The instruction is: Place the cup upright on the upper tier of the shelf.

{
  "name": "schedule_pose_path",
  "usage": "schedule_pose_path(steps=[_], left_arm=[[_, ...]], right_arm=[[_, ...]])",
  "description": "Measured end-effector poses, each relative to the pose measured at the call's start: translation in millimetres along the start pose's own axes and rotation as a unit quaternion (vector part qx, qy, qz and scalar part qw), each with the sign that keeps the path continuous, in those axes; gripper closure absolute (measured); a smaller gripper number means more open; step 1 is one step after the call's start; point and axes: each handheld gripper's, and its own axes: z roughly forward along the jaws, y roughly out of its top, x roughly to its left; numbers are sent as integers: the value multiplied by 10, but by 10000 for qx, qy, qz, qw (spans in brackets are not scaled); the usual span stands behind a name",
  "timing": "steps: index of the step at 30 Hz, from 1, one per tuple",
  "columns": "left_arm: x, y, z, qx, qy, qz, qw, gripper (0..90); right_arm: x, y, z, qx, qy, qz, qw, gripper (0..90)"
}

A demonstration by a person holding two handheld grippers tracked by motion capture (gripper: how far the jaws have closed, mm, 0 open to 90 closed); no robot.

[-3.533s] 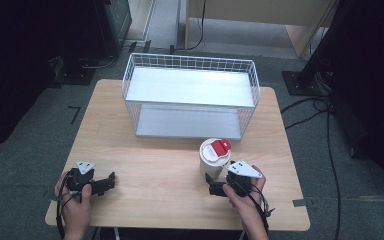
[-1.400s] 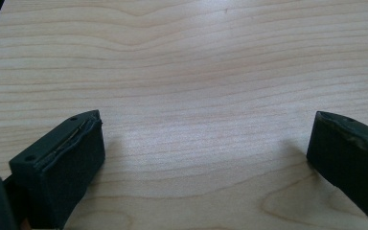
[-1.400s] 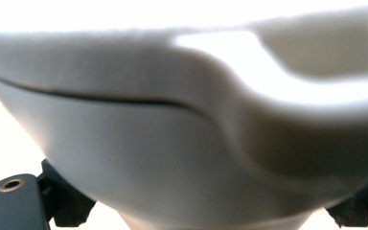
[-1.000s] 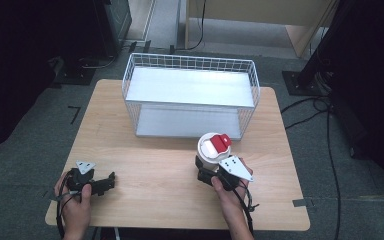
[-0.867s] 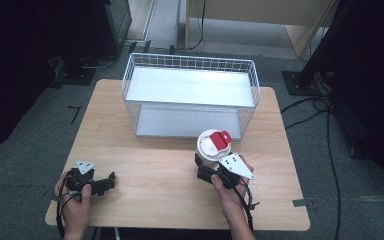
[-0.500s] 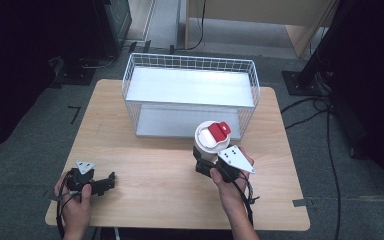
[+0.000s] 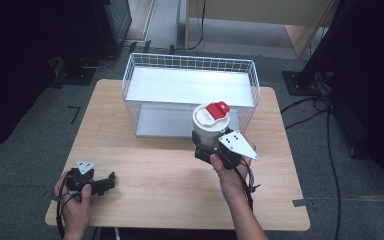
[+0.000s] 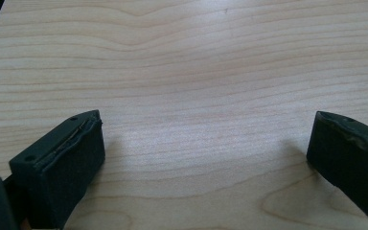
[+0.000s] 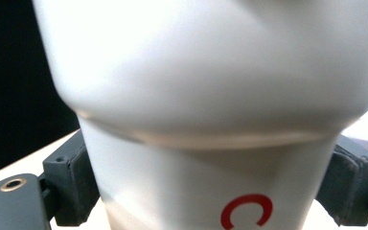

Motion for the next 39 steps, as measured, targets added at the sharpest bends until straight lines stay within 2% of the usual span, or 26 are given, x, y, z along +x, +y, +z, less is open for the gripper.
schedule_pose_path(steps=[10, 25, 35, 39], left_arm=[[0, 0, 1, -6, 1, -1, 10000, 0], [0, 0, 1, -5, 2, -1, 10000, 0], [1, 0, 0, 0, 0, 5, 10000, 0], [0, -1, 2, -14, 2, -3, 10000, 0]], right_arm=[[21, 293, 119, -297, 44, -60, 9995, 114], [-103, 707, 354, -532, -80, -94, 9985, 114], [-157, 866, 543, -641, -87, -55, 9979, 115], [-177, 894, 699, -584, -127, -112, 9981, 115]])
